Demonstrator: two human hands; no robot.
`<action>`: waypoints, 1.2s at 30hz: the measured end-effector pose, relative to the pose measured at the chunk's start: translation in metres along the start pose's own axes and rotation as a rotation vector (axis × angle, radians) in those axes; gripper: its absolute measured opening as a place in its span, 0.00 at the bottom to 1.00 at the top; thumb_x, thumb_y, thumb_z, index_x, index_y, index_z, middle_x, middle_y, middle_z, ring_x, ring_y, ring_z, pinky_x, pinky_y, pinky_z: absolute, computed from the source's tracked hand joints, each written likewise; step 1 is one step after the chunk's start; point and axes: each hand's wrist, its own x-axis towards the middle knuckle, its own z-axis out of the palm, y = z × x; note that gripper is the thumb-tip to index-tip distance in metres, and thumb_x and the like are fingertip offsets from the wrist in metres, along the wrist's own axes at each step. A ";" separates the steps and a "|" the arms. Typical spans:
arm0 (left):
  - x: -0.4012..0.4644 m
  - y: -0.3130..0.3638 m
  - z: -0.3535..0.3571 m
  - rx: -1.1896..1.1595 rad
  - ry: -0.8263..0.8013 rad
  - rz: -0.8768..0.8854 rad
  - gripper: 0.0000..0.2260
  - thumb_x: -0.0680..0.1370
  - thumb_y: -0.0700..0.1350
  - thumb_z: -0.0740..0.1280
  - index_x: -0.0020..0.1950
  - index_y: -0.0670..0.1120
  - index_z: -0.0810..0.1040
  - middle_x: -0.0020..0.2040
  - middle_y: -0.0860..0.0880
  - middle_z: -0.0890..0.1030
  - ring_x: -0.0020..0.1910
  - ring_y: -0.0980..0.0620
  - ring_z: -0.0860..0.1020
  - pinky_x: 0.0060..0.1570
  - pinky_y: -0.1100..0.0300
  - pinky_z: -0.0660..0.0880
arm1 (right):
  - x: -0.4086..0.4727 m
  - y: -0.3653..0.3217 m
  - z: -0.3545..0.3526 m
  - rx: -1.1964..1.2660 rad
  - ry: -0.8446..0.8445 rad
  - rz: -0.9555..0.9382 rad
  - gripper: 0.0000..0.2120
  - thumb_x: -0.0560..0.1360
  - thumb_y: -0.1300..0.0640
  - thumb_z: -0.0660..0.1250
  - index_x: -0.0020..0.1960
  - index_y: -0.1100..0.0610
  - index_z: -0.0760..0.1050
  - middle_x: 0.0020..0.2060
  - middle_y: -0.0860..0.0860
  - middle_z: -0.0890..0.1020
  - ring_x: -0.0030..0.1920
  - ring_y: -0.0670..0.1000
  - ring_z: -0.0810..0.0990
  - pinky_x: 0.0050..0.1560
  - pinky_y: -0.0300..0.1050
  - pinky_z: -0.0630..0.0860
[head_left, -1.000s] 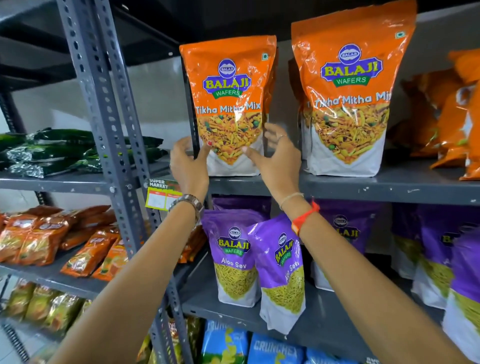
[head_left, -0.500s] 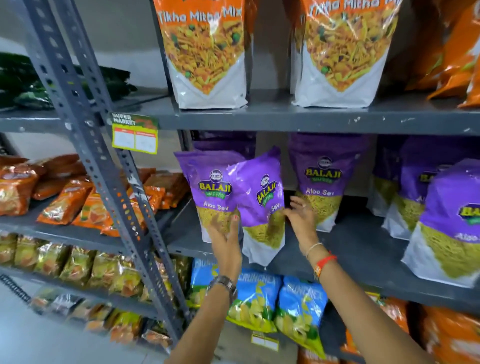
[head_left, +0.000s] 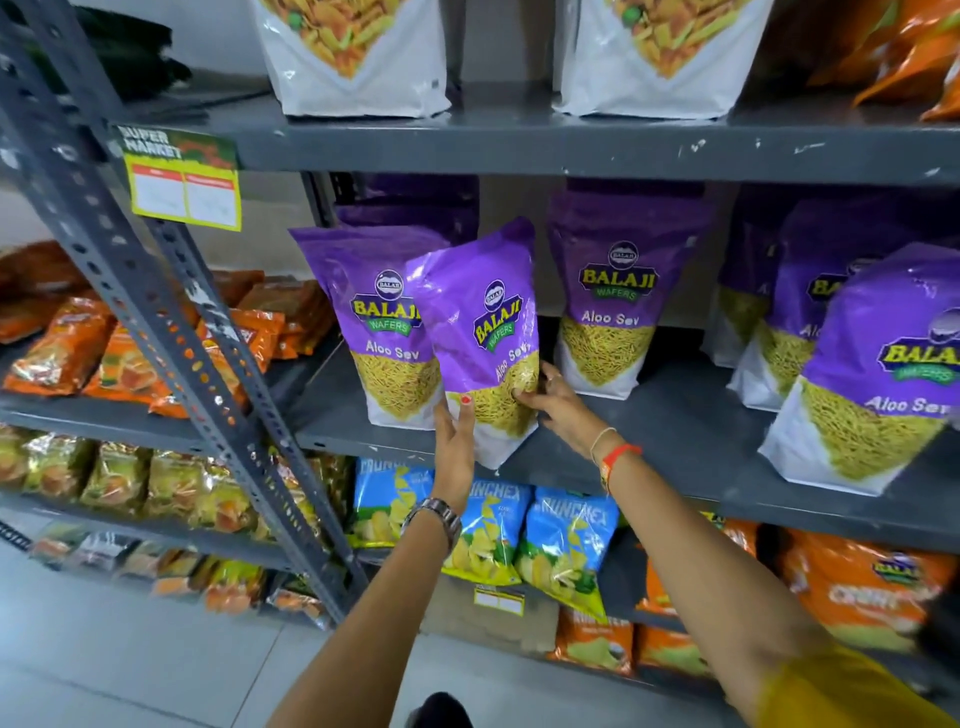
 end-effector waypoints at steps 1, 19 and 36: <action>0.001 0.000 0.000 -0.001 0.008 0.013 0.25 0.80 0.51 0.55 0.75 0.52 0.51 0.76 0.49 0.57 0.74 0.48 0.60 0.71 0.41 0.60 | -0.003 0.000 -0.002 -0.016 -0.006 -0.013 0.28 0.74 0.68 0.64 0.71 0.59 0.60 0.64 0.56 0.74 0.63 0.53 0.72 0.57 0.42 0.72; 0.041 0.013 0.060 0.043 -0.299 -0.079 0.04 0.79 0.47 0.60 0.51 0.50 0.72 0.46 0.53 0.78 0.49 0.48 0.76 0.46 0.52 0.75 | -0.062 0.007 -0.070 -0.024 0.548 -0.172 0.39 0.62 0.60 0.79 0.70 0.55 0.67 0.50 0.56 0.83 0.48 0.51 0.82 0.53 0.48 0.79; 0.053 -0.004 0.090 0.099 -0.342 -0.085 0.10 0.79 0.49 0.58 0.57 0.46 0.71 0.57 0.45 0.76 0.59 0.43 0.75 0.57 0.43 0.74 | -0.068 0.016 -0.077 -0.112 0.728 -0.129 0.34 0.60 0.52 0.79 0.64 0.53 0.73 0.56 0.61 0.80 0.53 0.57 0.82 0.56 0.54 0.80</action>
